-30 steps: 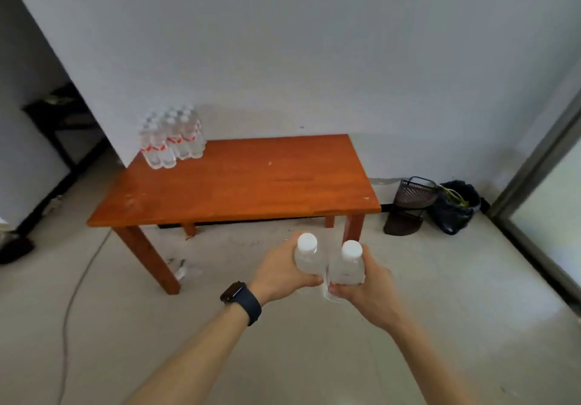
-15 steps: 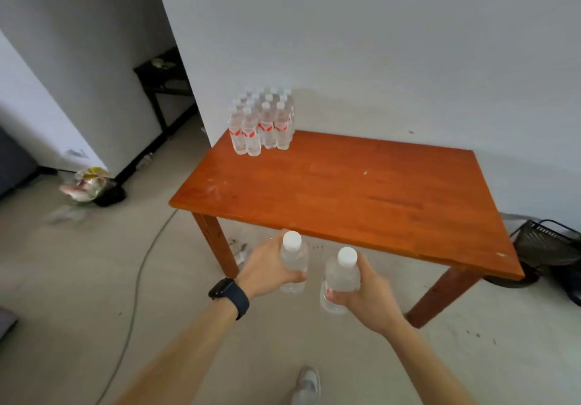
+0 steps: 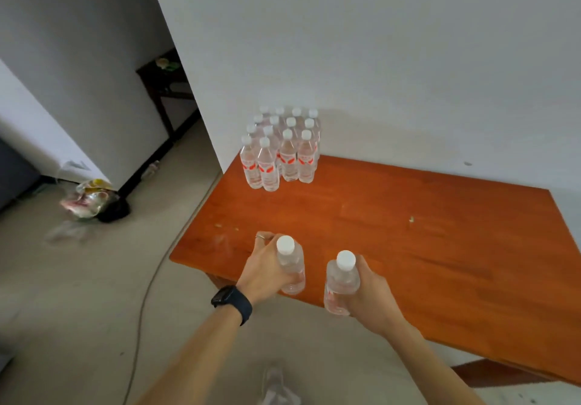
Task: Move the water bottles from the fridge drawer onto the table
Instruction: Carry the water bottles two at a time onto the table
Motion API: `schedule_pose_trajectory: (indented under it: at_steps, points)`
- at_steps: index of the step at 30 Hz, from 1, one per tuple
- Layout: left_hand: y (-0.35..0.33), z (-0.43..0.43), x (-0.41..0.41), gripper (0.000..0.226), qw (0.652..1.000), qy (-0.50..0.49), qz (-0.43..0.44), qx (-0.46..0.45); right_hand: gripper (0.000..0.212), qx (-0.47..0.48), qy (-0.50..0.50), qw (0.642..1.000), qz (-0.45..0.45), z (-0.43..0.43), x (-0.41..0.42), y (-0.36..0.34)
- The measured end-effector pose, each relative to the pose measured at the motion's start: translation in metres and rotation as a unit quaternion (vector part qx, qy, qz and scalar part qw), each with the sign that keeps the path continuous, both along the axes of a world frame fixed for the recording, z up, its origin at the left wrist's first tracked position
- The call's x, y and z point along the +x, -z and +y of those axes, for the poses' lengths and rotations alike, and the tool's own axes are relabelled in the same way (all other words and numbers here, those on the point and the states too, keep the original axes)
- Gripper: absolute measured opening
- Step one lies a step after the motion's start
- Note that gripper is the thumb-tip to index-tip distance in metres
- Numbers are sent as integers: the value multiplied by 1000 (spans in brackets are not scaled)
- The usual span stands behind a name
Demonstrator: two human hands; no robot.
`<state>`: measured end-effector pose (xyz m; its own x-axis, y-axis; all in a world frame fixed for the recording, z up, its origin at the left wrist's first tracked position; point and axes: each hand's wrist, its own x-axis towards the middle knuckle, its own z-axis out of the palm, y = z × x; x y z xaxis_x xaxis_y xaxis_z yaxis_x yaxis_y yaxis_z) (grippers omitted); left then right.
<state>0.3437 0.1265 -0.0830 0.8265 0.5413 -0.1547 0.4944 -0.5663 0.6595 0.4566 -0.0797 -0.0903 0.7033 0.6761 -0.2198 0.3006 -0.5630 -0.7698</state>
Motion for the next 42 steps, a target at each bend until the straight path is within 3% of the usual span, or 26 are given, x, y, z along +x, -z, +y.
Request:
schedule_pose_trajectory:
  at_steps: [10,14,18,21,26,28,30,33,38,42]
  points:
    - [40,141,110,74,998,58,-5,11,41,-44,52,997,20,147,92,40]
    - [39,184,153,50,991,123,25,35,46,-74,78,994,8,188,122,48]
    - [38,215,192,54,972,203,34,111,54,-73,115,991,1,218,148,56]
    - [41,233,216,58,951,223,-28,211,52,-57,124,991,-6,239,164,57]
    - [51,254,243,71,923,269,-81,263,67,-36,142,989,-29,272,192,62]
    - [51,261,251,69,907,275,-71,311,70,-24,150,988,-30,283,202,65]
    - [46,268,259,60,916,266,-44,298,69,-15,141,989,-43,293,211,64]
    - [36,278,271,65,925,244,-41,288,65,0,133,989,-64,305,222,63]
    - [37,292,283,69,863,246,-47,438,72,16,154,986,-59,318,228,67]
    - [48,299,279,76,852,243,-47,462,80,43,156,986,-51,322,221,77]
